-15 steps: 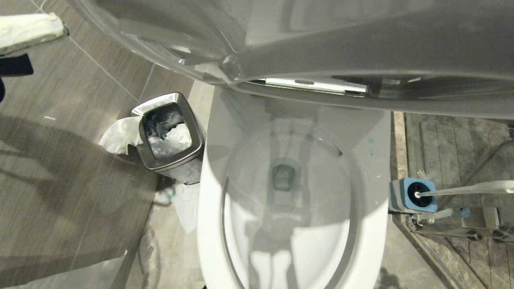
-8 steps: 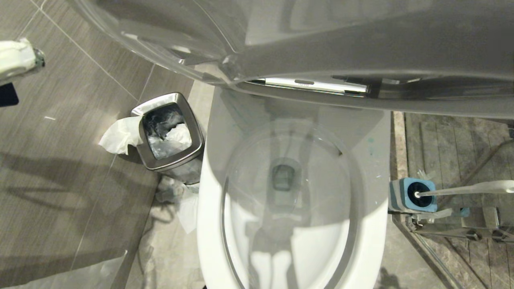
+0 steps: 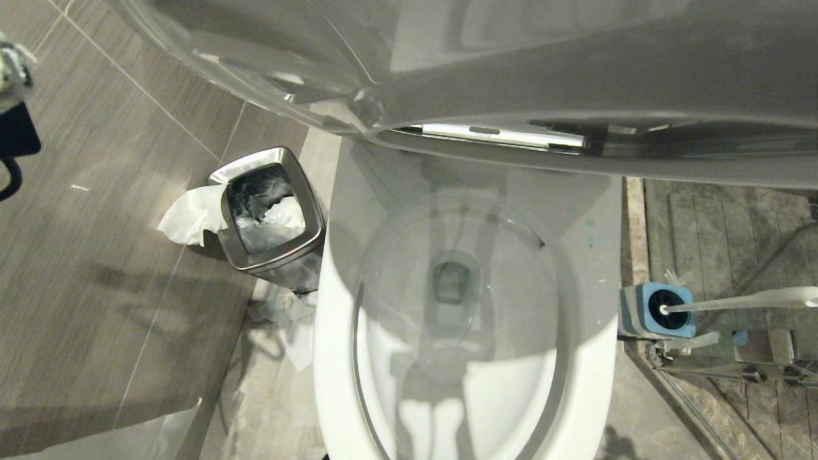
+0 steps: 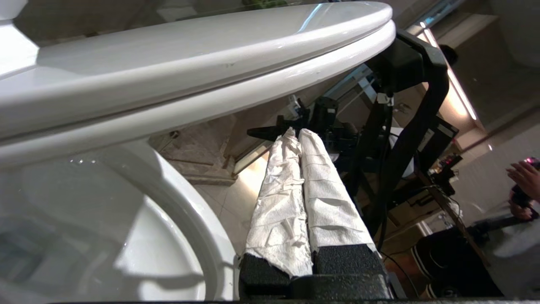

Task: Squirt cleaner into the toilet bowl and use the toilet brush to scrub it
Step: Close the toilet lid

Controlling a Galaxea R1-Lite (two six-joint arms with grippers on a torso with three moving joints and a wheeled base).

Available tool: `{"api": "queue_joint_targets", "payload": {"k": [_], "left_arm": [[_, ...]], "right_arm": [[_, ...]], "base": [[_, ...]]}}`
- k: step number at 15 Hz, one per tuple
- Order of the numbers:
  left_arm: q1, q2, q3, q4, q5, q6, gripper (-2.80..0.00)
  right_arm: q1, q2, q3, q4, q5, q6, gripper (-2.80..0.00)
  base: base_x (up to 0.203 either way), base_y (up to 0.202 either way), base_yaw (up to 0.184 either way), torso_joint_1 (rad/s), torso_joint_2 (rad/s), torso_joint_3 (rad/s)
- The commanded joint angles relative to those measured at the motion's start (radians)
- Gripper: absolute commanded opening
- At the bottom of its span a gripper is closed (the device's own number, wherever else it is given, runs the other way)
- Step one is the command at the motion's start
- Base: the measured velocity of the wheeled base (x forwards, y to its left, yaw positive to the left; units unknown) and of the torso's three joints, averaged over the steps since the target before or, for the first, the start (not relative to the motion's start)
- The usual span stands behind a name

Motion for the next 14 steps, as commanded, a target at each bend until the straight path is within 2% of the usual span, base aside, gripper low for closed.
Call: {"api": "queue_joint_targets", "payload": {"k": [1,4,10,11,12,13,14], "left_arm": [[-0.029,0.015,-0.006,-0.011,-0.008,-0.004,-2.8],[-0.06,0.03,-0.004,-0.021,-0.008,-0.006,-2.8],[-0.061,0.046,0.002,-0.074,-0.008,0.0,-2.8],[-0.061,0.046,0.005,-0.068,0.019,0.0,-2.8],[-0.063,0.047,0.006,-0.051,0.09,-0.001,-2.8],[-0.065,0.049,0.005,-0.007,0.197,-0.001,-2.8],[-0.07,0.052,0.003,0.058,0.342,0.0,-2.8]], "right_arm": [[0.0,0.001,0.0,-0.001,0.0,0.0,-2.8],[0.002,0.001,0.0,-0.001,0.0,0.0,-2.8],[0.0,0.001,0.0,-0.001,0.0,0.0,-2.8],[0.0,0.001,0.0,-0.001,0.0,0.0,-2.8],[0.0,0.001,0.0,-0.001,0.0,0.0,-2.8],[0.0,0.001,0.0,-0.001,0.0,0.0,-2.8],[0.001,0.001,0.0,-0.001,0.0,0.0,-2.8]], "base": [[0.0,0.0,0.0,0.0,0.0,0.0],[0.0,0.0,0.0,0.0,0.0,0.0],[0.0,0.0,0.0,0.0,0.0,0.0],[0.0,0.0,0.0,0.0,0.0,0.0],[0.0,0.0,0.0,0.0,0.0,0.0],[0.0,0.0,0.0,0.0,0.0,0.0],[0.0,0.0,0.0,0.0,0.0,0.0]]}}
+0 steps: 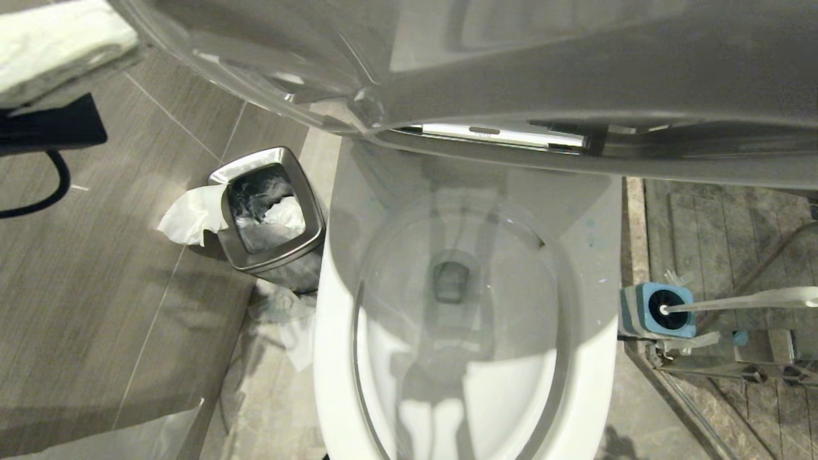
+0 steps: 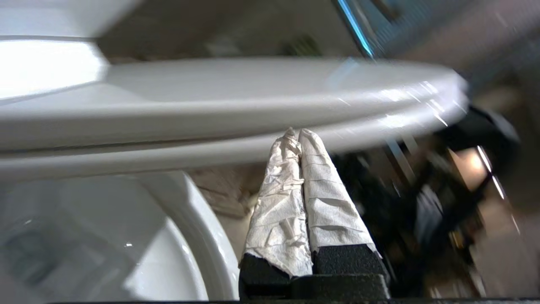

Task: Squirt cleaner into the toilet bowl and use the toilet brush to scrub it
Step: Close the toilet lid

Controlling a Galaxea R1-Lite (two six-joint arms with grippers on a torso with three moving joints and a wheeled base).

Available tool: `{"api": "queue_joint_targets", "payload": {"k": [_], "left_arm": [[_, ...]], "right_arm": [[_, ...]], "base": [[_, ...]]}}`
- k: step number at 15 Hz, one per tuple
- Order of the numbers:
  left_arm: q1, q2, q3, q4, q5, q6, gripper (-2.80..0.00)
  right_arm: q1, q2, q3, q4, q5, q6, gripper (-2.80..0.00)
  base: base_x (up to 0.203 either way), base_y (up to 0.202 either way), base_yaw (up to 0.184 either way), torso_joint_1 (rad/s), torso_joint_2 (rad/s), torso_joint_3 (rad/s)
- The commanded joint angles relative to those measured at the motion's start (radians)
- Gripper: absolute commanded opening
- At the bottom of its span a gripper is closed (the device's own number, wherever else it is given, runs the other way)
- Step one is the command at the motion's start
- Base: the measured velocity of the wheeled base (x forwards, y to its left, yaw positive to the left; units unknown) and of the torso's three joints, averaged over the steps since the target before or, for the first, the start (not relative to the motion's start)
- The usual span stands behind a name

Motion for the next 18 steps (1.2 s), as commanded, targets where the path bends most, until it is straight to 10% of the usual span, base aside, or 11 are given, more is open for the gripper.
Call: {"api": "queue_joint_targets", "payload": {"k": [1,3,4,11,14,16,18], "left_arm": [[-0.011,0.008,-0.004,0.082,0.252,0.003,-2.8],[-0.04,0.01,0.0,0.188,0.486,0.147,-2.8],[-0.047,0.005,0.009,0.21,0.498,0.241,-2.8],[-0.055,-0.026,0.028,0.214,0.279,0.297,-2.8],[-0.054,-0.024,0.057,0.255,0.313,0.439,-2.8],[-0.054,-0.019,0.059,0.335,0.446,0.547,-2.8],[-0.055,-0.023,0.063,0.355,0.416,0.583,-2.8]], "right_arm": [[0.0,0.002,0.0,-0.001,0.0,0.0,-2.8],[0.001,0.002,0.0,-0.001,0.0,0.0,-2.8],[0.0,0.002,0.0,-0.001,0.0,0.0,-2.8],[0.0,0.002,0.0,-0.001,0.0,0.0,-2.8],[0.0,0.002,0.0,-0.001,0.0,0.0,-2.8],[0.0,0.002,0.0,-0.001,0.0,0.0,-2.8],[0.0,0.002,0.0,-0.001,0.0,0.0,-2.8]], "base": [[0.0,0.0,0.0,0.0,0.0,0.0],[0.0,0.0,0.0,0.0,0.0,0.0],[0.0,0.0,0.0,0.0,0.0,0.0],[0.0,0.0,0.0,0.0,0.0,0.0],[0.0,0.0,0.0,0.0,0.0,0.0],[0.0,0.0,0.0,0.0,0.0,0.0],[0.0,0.0,0.0,0.0,0.0,0.0]]}}
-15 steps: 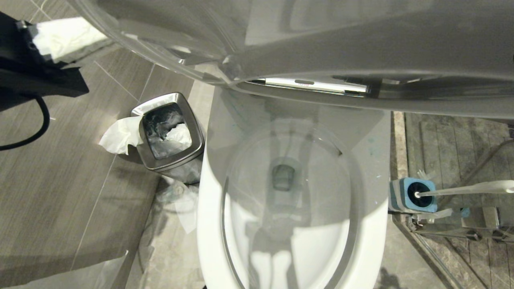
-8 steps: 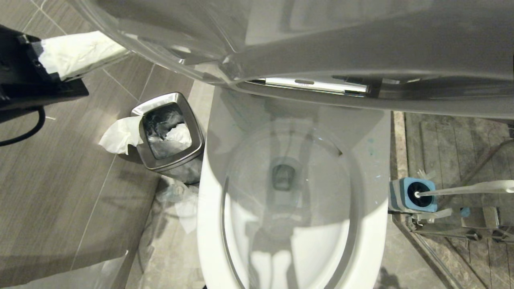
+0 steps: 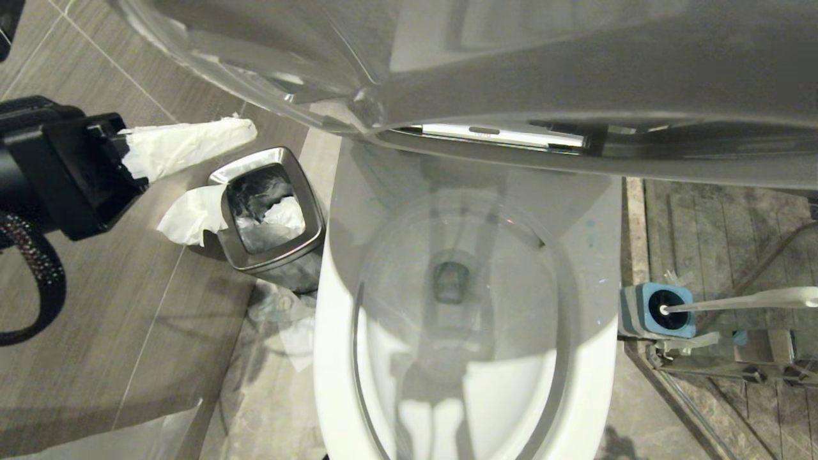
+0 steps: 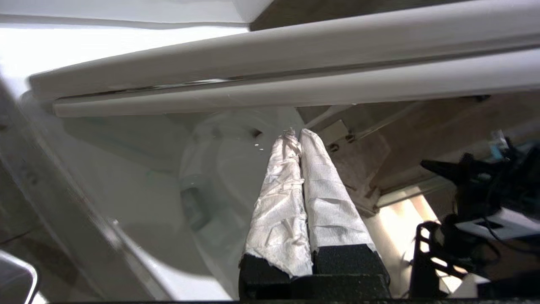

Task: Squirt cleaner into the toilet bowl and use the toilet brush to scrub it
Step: Close the toilet lid

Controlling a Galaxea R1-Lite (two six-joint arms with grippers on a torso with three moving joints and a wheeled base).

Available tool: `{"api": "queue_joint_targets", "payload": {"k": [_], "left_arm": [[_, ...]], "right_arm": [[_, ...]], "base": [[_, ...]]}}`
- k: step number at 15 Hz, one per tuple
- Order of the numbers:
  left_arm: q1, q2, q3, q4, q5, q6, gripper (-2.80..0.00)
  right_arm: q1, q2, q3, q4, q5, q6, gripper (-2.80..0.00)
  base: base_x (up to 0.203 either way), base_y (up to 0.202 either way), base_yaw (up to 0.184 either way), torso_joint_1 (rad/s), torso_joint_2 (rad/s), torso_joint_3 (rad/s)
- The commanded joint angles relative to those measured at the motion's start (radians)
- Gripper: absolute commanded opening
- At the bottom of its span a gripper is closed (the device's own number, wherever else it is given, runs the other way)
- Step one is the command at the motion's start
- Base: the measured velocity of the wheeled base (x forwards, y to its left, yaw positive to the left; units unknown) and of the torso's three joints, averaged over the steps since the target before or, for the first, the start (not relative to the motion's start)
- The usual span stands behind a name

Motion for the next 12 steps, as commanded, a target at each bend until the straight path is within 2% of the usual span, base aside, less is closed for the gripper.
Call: {"api": "queue_joint_targets", "payload": {"k": [1,3,5,12], "left_arm": [[-0.001,-0.001,0.002,-0.002,-0.047,0.002,-2.8],[-0.001,-0.002,0.002,-0.003,-0.142,0.0,-2.8],[-0.002,-0.004,0.002,-0.002,-0.204,-0.007,-2.8],[-0.017,0.003,-0.022,-0.019,-0.207,-0.025,-2.8]], "right_arm": [[0.0,0.001,0.0,-0.001,0.0,0.0,-2.8],[0.0,0.001,0.0,-0.001,0.0,0.0,-2.8],[0.0,0.001,0.0,-0.001,0.0,0.0,-2.8],[0.0,0.001,0.0,-0.001,0.0,0.0,-2.8]], "base": [[0.0,0.0,0.0,0.0,0.0,0.0],[0.0,0.0,0.0,0.0,0.0,0.0],[0.0,0.0,0.0,0.0,0.0,0.0],[0.0,0.0,0.0,0.0,0.0,0.0]]}}
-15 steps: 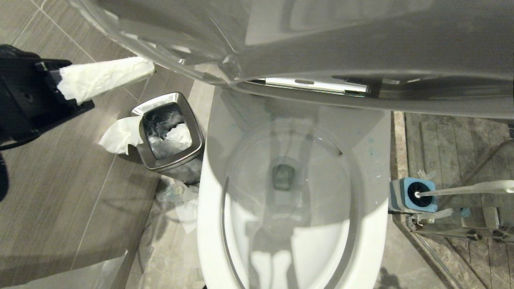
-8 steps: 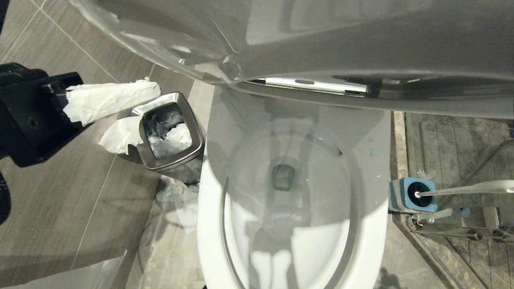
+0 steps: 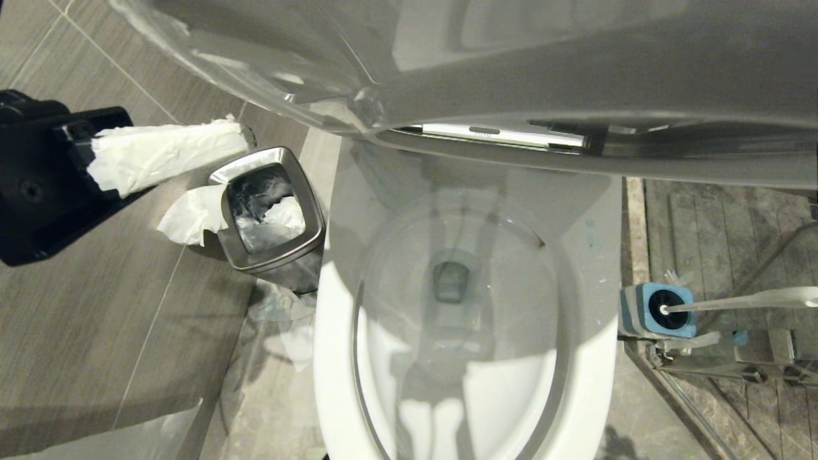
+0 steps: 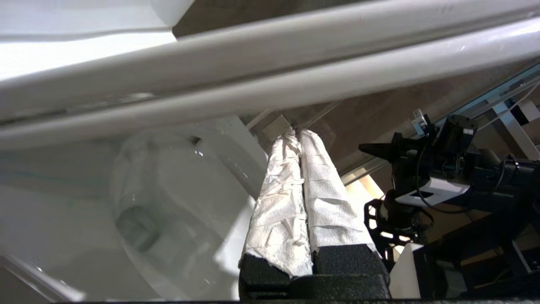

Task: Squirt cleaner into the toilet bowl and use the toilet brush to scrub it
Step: Close the toilet lid

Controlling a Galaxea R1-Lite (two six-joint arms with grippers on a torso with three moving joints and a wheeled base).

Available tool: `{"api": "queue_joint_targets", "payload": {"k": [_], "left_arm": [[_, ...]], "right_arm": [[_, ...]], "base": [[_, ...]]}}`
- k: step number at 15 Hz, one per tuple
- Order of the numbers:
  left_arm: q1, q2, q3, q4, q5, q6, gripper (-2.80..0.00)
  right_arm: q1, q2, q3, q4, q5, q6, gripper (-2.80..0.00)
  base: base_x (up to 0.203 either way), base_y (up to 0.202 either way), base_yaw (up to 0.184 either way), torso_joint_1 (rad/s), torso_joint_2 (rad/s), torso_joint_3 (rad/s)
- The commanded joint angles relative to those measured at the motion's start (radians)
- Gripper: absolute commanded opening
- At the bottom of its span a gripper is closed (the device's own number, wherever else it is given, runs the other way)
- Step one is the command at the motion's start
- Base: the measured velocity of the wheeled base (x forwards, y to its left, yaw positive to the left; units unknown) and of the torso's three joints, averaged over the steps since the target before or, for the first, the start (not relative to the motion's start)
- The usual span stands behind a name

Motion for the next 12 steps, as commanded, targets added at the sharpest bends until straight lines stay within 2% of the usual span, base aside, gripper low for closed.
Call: {"api": "queue_joint_targets", "payload": {"k": [1,5,12], "left_arm": [[-0.001,0.006,-0.017,-0.009,-0.005,-0.01,-2.8],[-0.023,0.021,-0.069,-0.032,-0.004,-0.058,-2.8],[-0.046,0.044,-0.117,-0.047,0.032,-0.053,-2.8]], "right_arm": [[0.0,0.002,0.0,0.0,0.0,0.0,-2.8],[0.0,0.002,0.0,0.0,0.0,0.0,-2.8],[0.0,0.002,0.0,0.0,0.0,0.0,-2.8]], "base": [[0.0,0.0,0.0,0.0,0.0,0.0],[0.0,0.0,0.0,0.0,0.0,0.0],[0.0,0.0,0.0,0.0,0.0,0.0]]}}
